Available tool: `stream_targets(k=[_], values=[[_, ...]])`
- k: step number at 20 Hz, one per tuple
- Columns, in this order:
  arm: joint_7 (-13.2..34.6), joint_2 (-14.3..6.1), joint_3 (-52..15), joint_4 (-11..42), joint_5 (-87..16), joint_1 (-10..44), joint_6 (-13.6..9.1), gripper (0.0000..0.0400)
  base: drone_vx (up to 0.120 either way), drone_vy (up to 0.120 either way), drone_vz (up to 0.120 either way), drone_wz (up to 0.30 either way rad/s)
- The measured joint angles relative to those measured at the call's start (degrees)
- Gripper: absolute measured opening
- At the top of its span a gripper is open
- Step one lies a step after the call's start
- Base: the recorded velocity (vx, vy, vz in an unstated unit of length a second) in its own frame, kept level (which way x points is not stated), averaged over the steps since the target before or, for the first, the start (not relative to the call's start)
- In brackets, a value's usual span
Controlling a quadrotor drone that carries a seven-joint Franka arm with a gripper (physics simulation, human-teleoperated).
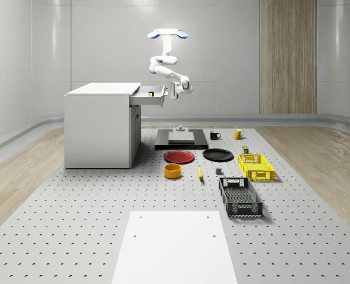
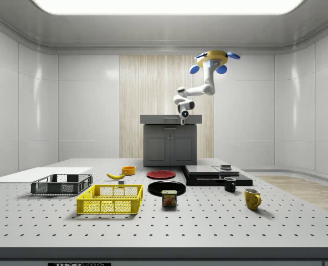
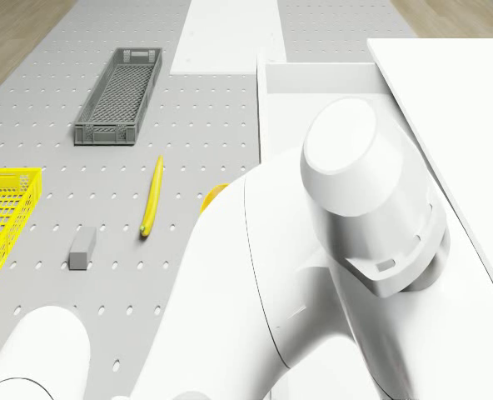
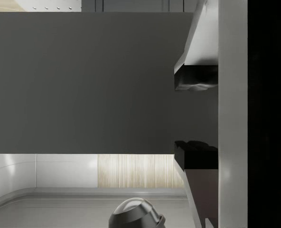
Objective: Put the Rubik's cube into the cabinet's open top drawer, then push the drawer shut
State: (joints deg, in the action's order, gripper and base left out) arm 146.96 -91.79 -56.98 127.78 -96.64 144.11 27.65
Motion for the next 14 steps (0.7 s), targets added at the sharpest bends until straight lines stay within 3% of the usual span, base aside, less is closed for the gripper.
stream_targets(k=[6, 8, 11, 12, 14], values=[[-1.2, -1.1, 0.9, 1.6, -1.8, -2.0, 0.6, 0.0117, 0.000, 0.000, 0.000, 0.000], [-3.6, -1.6, 1.2, 2.5, -3.2, -3.3, 0.7, 0.0114, 0.000, 0.000, 0.000, 0.000], [-17.9, -2.0, 0.4, 2.5, -14.5, -8.3, 0.4, 0.0102, 0.000, 0.000, 0.000, 0.000], [-18.4, -0.5, 0.2, 3.3, -17.1, -10.2, -1.2, 0.0103, 0.000, 0.000, 0.000, 0.000], [-16.1, -0.5, 0.7, 4.8, -17.2, -11.5, -1.5, 0.0104, 0.000, 0.000, 0.000, 0.000]])
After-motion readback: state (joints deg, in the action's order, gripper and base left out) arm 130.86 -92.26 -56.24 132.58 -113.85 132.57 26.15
